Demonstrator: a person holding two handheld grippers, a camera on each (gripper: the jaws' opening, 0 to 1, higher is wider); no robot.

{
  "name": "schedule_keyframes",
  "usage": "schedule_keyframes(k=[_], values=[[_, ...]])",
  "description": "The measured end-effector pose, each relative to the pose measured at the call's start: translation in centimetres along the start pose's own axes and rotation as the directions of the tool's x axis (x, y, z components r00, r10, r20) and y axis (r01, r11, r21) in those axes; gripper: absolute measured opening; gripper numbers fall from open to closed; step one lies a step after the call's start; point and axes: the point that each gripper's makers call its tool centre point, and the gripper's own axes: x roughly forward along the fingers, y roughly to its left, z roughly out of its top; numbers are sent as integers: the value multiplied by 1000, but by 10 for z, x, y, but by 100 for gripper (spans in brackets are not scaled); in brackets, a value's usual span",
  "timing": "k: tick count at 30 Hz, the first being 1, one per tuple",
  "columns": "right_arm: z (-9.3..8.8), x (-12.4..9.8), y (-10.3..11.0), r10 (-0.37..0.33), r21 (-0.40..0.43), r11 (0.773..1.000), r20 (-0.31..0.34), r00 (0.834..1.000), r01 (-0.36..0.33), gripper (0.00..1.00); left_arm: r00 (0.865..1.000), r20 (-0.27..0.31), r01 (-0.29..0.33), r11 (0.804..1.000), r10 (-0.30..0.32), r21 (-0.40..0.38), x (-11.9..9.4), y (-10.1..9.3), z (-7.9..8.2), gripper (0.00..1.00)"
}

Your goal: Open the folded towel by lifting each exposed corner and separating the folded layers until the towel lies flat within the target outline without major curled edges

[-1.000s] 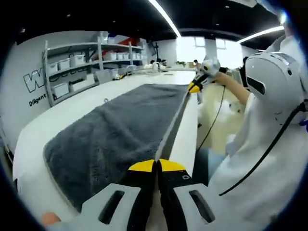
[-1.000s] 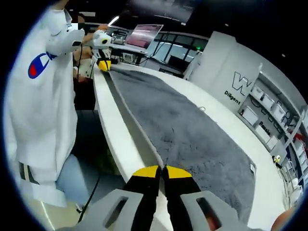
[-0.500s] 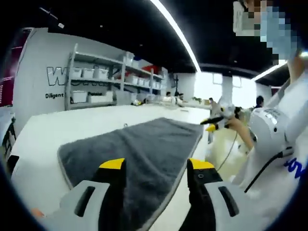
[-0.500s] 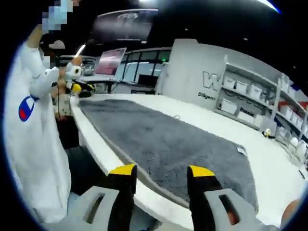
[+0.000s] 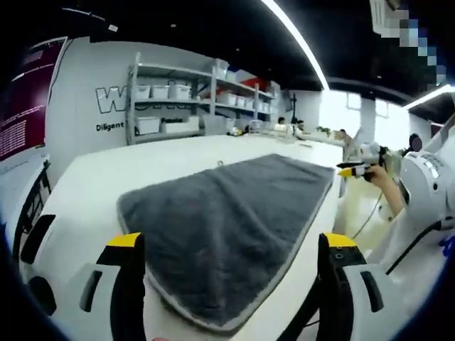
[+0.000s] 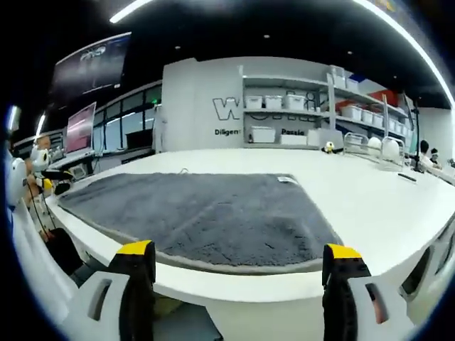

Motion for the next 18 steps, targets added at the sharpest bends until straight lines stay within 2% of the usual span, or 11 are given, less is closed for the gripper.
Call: schedule_keyframes(k=[8,14,18], values=[[4,0,-6,-25,18,1000,7,1000,24,99,1000,-17,-3,1000,3,-8,3,1,-5,99],[-2,1,-9,-33,38,999,-14,999,34,99,999,-47,-16,1000,15,-18,4,6,-13,99],[-3,1,-11,-35,55,998,-11,999,36,99,999,-46,-17,1000,16,-20,5,6,-13,99]])
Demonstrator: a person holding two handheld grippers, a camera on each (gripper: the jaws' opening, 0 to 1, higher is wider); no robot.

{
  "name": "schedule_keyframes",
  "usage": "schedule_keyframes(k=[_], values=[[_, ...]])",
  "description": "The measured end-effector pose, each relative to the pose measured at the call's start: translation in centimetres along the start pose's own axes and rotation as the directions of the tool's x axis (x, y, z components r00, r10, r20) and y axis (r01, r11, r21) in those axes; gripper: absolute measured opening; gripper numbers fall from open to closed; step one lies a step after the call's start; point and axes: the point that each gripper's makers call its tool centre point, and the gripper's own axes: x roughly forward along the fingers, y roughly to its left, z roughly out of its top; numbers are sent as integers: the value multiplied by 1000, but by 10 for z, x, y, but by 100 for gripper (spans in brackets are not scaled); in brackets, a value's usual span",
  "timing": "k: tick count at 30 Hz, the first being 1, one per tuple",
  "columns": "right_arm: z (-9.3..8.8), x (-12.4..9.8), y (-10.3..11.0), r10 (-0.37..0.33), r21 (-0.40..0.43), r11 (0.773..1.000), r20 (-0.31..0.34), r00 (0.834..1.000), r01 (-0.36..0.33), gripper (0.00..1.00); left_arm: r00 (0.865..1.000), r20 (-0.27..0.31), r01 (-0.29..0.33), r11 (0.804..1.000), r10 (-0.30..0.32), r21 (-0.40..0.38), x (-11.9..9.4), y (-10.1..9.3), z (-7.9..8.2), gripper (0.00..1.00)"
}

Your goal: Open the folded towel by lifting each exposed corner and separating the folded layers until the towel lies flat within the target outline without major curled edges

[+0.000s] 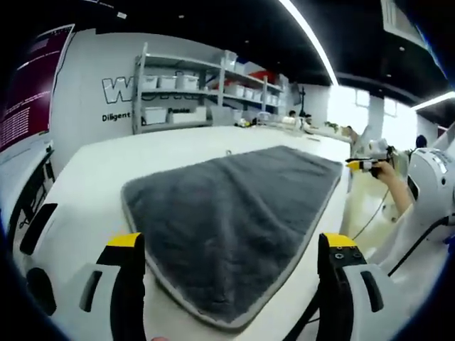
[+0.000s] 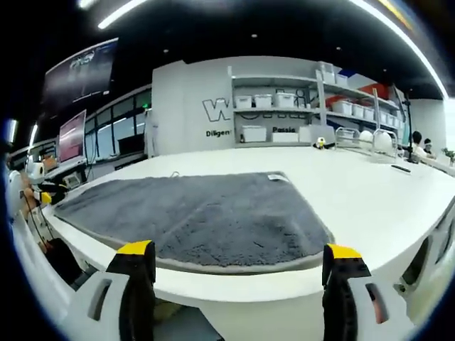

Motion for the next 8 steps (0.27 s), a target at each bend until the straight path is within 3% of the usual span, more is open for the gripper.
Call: schedule_keyframes(k=[8], values=[[-3,0,-3,-12,20,1000,-6,1000,12,99,1000,-11,14,1000,-14,6,3,-3,-2,99]])
